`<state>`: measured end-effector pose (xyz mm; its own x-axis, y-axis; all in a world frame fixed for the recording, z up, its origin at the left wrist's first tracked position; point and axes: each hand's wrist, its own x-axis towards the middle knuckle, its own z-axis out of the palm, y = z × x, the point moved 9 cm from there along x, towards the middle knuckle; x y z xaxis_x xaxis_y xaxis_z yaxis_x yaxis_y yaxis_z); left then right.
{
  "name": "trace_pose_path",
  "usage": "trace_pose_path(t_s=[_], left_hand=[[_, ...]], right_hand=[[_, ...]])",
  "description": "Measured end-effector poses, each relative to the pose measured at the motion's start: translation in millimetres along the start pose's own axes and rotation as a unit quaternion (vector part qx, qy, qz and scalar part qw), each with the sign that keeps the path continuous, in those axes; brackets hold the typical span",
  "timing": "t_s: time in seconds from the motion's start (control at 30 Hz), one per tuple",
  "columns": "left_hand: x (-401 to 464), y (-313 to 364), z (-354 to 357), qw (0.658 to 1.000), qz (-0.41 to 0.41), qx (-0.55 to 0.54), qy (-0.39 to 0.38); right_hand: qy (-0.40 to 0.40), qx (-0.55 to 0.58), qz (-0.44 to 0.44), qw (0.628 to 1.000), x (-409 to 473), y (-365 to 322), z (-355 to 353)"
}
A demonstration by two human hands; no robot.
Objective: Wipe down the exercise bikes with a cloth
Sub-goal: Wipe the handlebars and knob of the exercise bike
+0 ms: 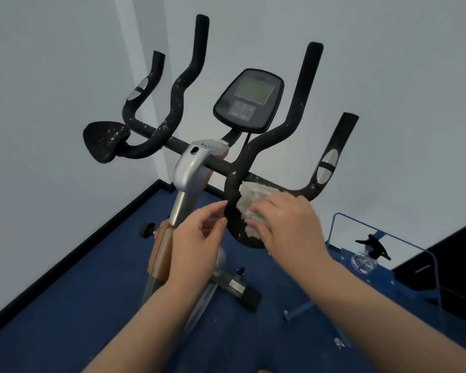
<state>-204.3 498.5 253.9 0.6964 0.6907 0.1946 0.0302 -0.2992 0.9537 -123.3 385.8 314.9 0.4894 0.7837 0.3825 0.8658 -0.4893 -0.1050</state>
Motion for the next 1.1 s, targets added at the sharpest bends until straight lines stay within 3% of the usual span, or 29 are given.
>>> trace_pose_path(t_s=[0.1,0.17,0.27,0.33,0.5,0.63,0.7,0.77,0.83,0.97,1.1], left_hand=[[-1.4,-2.4,1.3,1.0,-0.012,-0.013,-0.003],[-2.1,-3.0,0.4,1.0,-0.017,-0.022,-0.004],[-2.7,-4.8,-1.6,1.0,-0.021,-0.023,0.004],[-3.5,-6.0,-0.3,0.999,-0.027,-0.026,0.004],[-4.8,-6.8,-0.3,0.999,-0.032,-0.037,0.022],[-4.8,-9.3,0.1,0.998,-0.04,-0.043,0.016],[-5.1,-11.2,-1.3,0.998,-0.045,-0.047,0.016],[-6.7,-13.4,-3.6,0.997,-0.05,-0.049,0.021],[-8.7,-13.0,-2.4,0.997,-0.053,-0.052,0.015],[-8.2,-5.6,1.3,0.998,-0.04,-0.046,0.002],[-3.7,0.0,1.0,0.999,-0.035,-0.033,-0.001]], right_hand=[[-0.104,0.006,-0.085,0.991,-11.9,-5.0,9.7],[-0.141,0.065,-0.043,0.987,-12.5,11.1,3.1],[0.048,0.155,0.105,0.981,-5.0,57.3,-44.8],[0.094,0.155,0.144,0.973,-0.1,61.0,-47.1],[-0.004,0.022,0.011,1.0,-2.7,-4.1,3.1],[-0.147,-0.004,-0.131,0.98,-19.3,-28.8,22.0],[-0.165,0.05,-0.095,0.98,-17.9,-14.5,11.7],[-0.055,0.147,0.023,0.987,-6.9,20.3,-17.4],[0.031,0.151,0.088,0.984,-0.2,36.4,-29.6],[-0.059,0.015,-0.012,0.998,-2.2,1.9,10.4],[-0.136,0.073,-0.046,0.987,-1.5,14.3,0.8]])
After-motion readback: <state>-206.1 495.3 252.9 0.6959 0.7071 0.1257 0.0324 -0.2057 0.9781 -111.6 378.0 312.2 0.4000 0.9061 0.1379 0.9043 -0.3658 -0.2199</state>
